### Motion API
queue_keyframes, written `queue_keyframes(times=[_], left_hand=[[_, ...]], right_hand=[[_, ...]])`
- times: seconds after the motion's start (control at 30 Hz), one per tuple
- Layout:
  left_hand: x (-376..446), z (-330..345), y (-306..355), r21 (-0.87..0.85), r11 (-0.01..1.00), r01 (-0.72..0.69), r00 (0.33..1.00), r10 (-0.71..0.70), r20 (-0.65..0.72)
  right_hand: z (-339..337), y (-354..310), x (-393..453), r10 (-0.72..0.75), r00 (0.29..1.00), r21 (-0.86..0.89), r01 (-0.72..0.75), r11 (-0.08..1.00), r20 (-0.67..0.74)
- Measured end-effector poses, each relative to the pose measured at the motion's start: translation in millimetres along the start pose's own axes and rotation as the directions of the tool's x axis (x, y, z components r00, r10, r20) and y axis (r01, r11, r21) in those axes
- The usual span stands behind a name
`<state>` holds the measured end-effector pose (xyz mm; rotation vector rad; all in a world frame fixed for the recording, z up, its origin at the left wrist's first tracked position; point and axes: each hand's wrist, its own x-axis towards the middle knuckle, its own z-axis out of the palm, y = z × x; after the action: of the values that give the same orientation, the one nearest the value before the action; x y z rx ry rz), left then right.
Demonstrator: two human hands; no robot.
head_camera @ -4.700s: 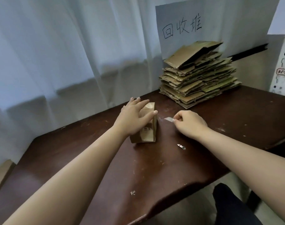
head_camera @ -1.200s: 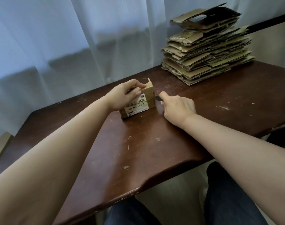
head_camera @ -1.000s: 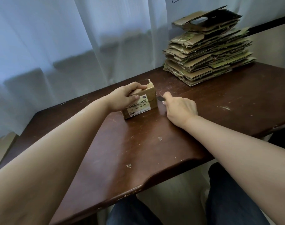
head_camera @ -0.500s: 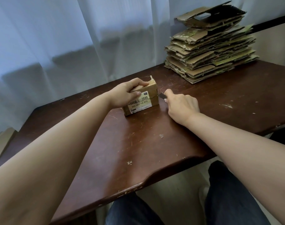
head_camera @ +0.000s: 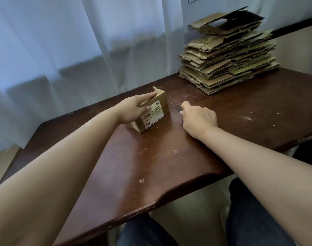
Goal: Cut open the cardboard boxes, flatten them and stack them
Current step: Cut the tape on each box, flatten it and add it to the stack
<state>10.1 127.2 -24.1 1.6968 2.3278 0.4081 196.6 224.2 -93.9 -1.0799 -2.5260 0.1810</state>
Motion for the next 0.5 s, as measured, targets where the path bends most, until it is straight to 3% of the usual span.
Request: queue_keyframes(times=[0.1,0.17,0.37,0.5], left_hand=[[4,11,4,0.098,0.988,0.115,0.979,-0.096,-0.180],[5,14,9,0.074,0.979,0.192,0.962,-0.172,-0.212],[-7,-13,13,-0.276,0.954,0.115,0.993,-0.122,-0.007],[-20,-21,2,-0.266,0.962,0.060,0.994,-0.033,0.106]], right_hand=[[-1,2,-1,0.023,0.999,0.068,-0.022,0.997,-0.022],[-2,3,-2,-0.001,1.000,0.077,0.003,0.997,-0.027],[-1,4,-4,-0.039,0.998,0.084,0.044,0.995,-0.055],[-2,3,-7,-0.066,0.996,0.090,0.072,0.993,-0.066]])
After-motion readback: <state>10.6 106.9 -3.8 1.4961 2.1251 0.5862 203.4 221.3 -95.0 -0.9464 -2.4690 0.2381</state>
